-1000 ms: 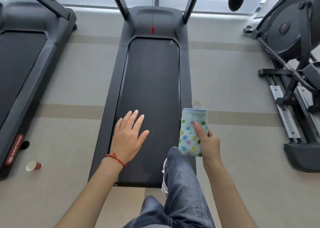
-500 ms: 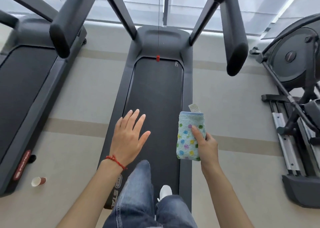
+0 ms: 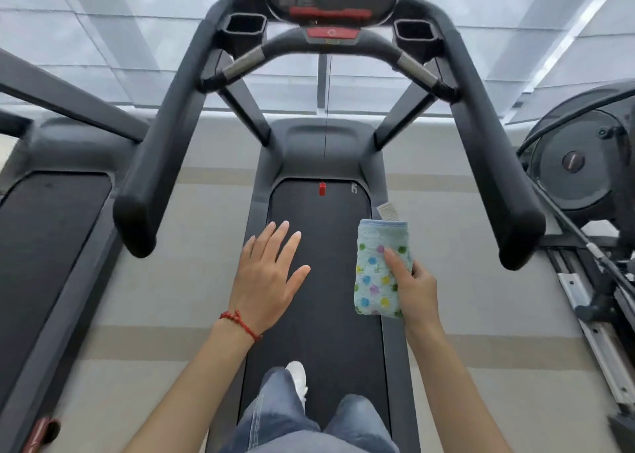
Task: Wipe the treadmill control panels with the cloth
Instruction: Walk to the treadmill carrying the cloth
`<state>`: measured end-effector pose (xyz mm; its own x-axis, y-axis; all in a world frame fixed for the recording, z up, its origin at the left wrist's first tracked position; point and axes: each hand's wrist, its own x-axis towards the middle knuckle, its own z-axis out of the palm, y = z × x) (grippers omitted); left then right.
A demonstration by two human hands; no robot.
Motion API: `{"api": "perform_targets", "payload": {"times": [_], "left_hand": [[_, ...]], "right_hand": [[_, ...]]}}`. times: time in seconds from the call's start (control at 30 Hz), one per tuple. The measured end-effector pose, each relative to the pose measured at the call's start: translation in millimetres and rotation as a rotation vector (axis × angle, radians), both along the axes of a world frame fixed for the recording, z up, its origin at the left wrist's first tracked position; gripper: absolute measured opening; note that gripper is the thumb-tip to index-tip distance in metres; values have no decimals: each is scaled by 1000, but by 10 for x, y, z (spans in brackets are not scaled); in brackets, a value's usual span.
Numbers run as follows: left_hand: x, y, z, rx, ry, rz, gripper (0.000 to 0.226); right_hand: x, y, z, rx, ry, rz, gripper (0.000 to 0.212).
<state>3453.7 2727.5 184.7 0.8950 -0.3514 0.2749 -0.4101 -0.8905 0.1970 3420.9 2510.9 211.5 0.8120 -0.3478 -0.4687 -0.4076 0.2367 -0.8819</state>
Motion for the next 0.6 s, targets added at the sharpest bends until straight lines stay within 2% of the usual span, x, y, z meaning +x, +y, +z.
{"api": "perform_targets", "payload": {"times": [0.27, 0.6], "left_hand": [[1260, 193, 164, -24, -98, 5, 60], [2929, -41, 330, -37, -186, 54, 60]], "right_hand": [[1162, 136, 164, -20, -54, -25, 30], [2926, -133, 339, -28, -148, -2, 26]]}}
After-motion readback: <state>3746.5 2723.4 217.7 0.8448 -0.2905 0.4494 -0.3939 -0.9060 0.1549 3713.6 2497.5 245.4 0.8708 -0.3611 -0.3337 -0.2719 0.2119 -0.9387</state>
